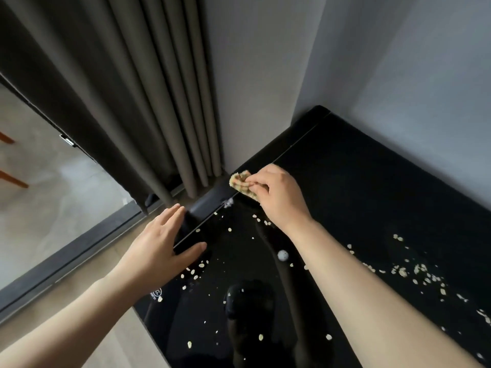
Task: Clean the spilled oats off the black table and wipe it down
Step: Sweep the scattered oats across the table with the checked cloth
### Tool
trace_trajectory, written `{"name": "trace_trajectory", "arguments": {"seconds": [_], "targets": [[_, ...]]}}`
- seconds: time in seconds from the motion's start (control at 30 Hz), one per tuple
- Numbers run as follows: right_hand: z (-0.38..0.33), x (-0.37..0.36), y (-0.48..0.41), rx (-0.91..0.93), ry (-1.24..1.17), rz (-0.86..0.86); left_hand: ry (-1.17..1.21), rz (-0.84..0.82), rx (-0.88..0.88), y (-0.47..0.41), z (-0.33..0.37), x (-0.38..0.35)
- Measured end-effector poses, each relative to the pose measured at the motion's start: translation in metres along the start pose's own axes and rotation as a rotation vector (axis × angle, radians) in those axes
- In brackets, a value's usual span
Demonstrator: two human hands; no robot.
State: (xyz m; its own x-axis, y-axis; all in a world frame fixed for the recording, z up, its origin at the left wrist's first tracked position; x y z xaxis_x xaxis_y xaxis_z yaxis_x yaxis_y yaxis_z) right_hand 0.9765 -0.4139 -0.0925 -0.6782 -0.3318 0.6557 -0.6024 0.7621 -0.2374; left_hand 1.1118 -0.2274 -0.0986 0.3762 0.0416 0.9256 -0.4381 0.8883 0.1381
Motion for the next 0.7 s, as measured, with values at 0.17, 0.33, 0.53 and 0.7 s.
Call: {"name": "trace_trajectory", "arguments": {"seconds": [0.17,0.33,0.53,0.7], "targets": [[0.011,-0.018,-0.003,-0.048,0.075,-0.050,0.081,-0.051,0.026,0.000,-0.012,-0.009],[0.004,-0.007,0.060,-0.083,0.095,-0.168,0.184,-0.070,-0.015,0.002,-0.027,-0.012],[-0.015,0.015,0.071,-0.163,0.007,-0.149,0.222,-0.108,-0.005,-0.002,-0.041,-0.018],[-0.028,-0.018,-0.007,-0.032,0.065,0.008,0.235,-0.152,0.050,-0.006,-0.052,-0.021]]}}
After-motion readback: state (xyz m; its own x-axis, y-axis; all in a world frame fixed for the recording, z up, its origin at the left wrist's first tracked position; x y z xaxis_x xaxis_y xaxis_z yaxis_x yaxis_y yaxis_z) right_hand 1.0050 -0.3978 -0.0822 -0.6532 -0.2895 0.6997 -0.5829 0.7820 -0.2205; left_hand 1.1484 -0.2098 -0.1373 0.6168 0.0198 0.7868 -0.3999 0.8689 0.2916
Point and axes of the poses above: each hand's wrist, its own y-axis away from the middle knuckle, its own x-axis out of the back of the hand, z = x × y, the point moved 7 cm from there along -y, towards the middle knuckle, and after that the axes turned 6 degrees about z, right-handed, at the moved point
